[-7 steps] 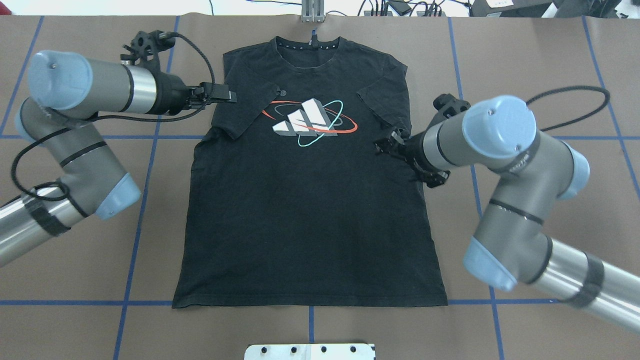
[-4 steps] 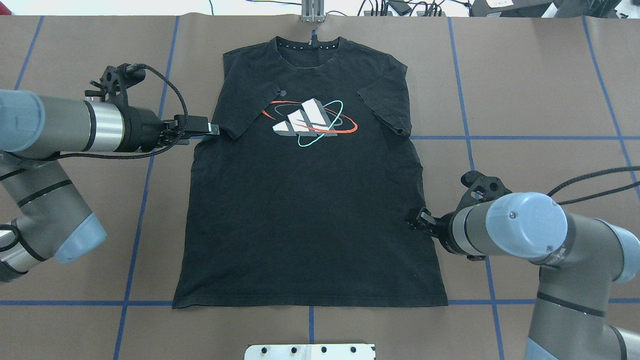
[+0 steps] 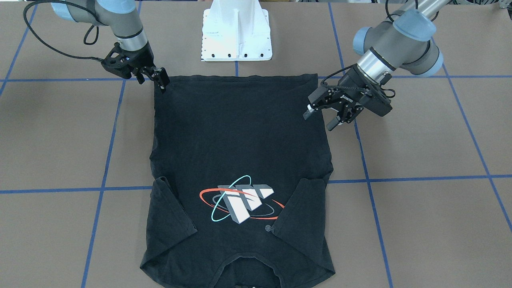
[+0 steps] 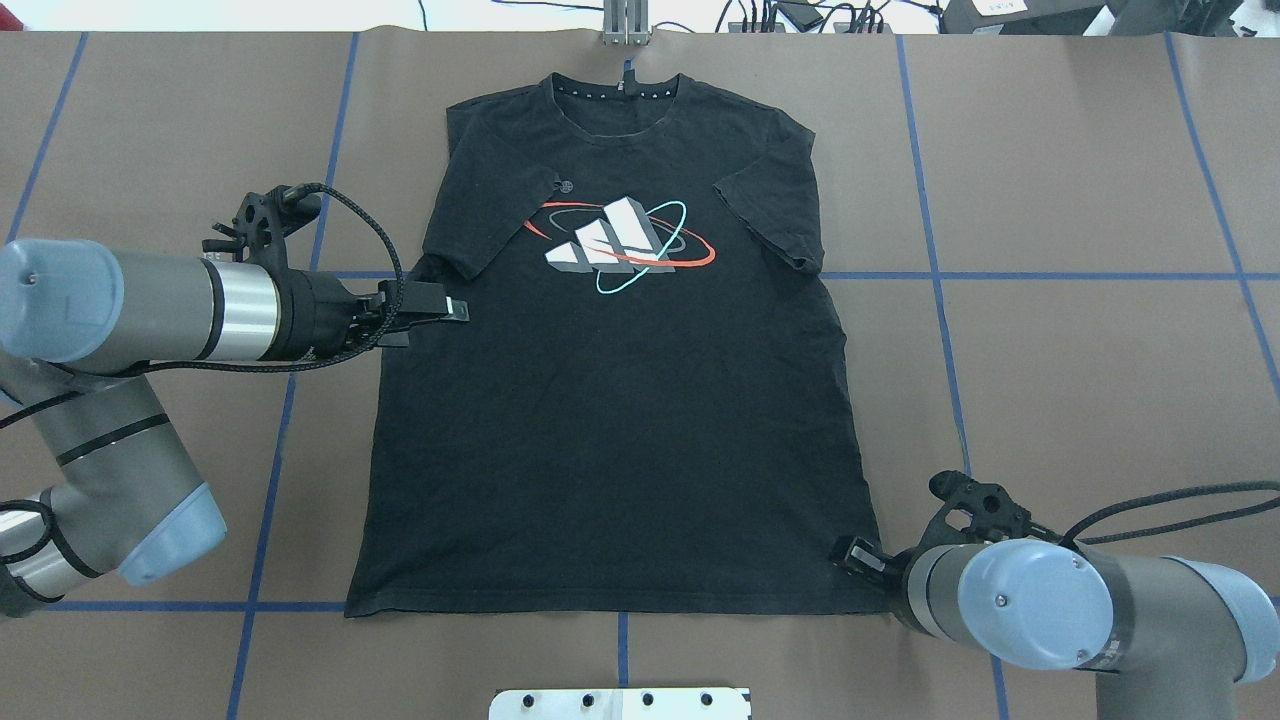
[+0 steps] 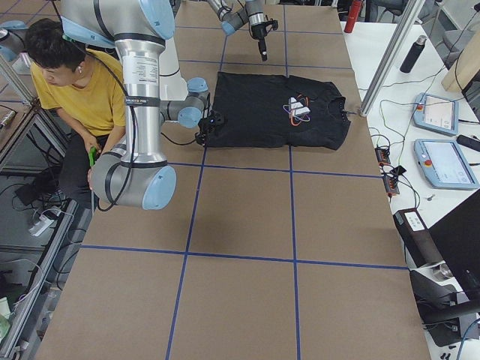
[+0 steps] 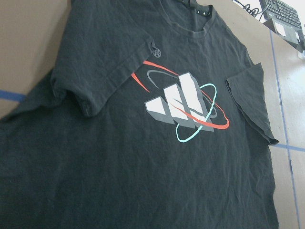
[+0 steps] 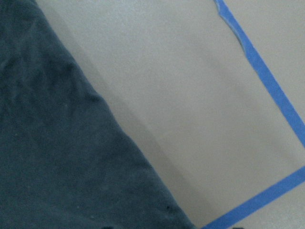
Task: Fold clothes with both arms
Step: 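Move the left gripper down the shirt side to the near hem corner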
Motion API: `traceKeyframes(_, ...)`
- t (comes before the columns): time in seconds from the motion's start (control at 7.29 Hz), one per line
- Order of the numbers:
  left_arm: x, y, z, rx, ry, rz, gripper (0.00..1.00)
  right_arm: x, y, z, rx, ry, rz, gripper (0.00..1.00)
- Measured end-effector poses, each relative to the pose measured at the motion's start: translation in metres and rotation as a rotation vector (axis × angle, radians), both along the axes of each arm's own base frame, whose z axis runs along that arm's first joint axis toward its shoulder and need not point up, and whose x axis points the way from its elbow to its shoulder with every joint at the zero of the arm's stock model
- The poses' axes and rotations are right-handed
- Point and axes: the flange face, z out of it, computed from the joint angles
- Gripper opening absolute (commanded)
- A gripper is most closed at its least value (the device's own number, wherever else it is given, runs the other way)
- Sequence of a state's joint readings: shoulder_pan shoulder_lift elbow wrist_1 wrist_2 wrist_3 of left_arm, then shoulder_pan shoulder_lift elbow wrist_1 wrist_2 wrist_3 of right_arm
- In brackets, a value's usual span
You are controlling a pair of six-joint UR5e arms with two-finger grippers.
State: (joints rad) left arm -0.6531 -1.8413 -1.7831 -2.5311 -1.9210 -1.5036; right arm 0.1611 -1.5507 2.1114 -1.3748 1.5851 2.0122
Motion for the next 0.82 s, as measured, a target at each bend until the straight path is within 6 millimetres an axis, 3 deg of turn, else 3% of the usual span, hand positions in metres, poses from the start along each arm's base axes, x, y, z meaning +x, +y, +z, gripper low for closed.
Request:
traceKeyframes(0.27,0.0019,0.0035,-0.0008,-0.005,0.004,0.002,0.99,-0.0044,0.0094,0.0023,0.007,0.006,0.011,0.76)
traceKeyframes(0.82,0.0015,0.0043,0.0015,-0.009,0.001,0.001,0.99,-0.0013,0.0081,0.0006,0.012,0.003,0.02,0.2)
